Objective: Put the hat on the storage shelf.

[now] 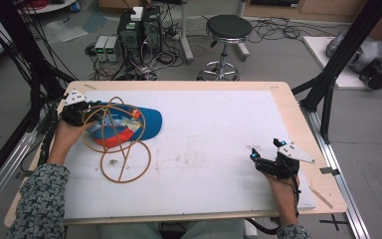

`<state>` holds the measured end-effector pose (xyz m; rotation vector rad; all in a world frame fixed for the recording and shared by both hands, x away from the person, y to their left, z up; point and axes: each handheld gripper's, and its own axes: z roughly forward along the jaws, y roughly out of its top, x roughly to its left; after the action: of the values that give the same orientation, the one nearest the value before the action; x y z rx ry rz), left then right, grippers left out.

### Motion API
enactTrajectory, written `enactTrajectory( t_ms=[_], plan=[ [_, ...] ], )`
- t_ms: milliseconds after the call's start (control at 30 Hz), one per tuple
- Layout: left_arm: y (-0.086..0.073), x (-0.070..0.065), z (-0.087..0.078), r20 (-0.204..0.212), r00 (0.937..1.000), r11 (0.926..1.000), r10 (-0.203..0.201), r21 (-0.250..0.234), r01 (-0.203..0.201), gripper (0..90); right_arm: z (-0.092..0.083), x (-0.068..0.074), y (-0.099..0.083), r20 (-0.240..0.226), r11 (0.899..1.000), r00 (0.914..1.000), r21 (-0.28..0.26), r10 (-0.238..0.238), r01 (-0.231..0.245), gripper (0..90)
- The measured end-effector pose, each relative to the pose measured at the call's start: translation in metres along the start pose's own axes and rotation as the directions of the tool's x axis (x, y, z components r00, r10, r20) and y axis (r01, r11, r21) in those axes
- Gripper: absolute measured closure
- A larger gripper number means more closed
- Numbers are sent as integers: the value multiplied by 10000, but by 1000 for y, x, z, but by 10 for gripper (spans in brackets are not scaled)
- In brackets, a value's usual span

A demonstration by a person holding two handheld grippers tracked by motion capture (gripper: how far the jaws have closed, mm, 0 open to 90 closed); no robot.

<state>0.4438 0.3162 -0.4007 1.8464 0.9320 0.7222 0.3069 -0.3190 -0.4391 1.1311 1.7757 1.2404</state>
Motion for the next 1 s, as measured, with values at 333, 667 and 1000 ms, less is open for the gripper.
enactTrajectory(
  t_ms=[333,667,1000],
  plan=[
    [19,1,-18,291,9990,9990,-334,-279,343,878,2,1,0,-31,10000,10000,42,17,-17,105],
    [59,4,-47,238,9989,9927,-405,-1128,430,880,3,0,0,-87,10000,10000,36,25,-24,105],
    [103,3,-73,-528,9982,9868,-275,-1609,187,880,3,0,0,-120,10000,9999,29,22,-22,105]
  ],
)
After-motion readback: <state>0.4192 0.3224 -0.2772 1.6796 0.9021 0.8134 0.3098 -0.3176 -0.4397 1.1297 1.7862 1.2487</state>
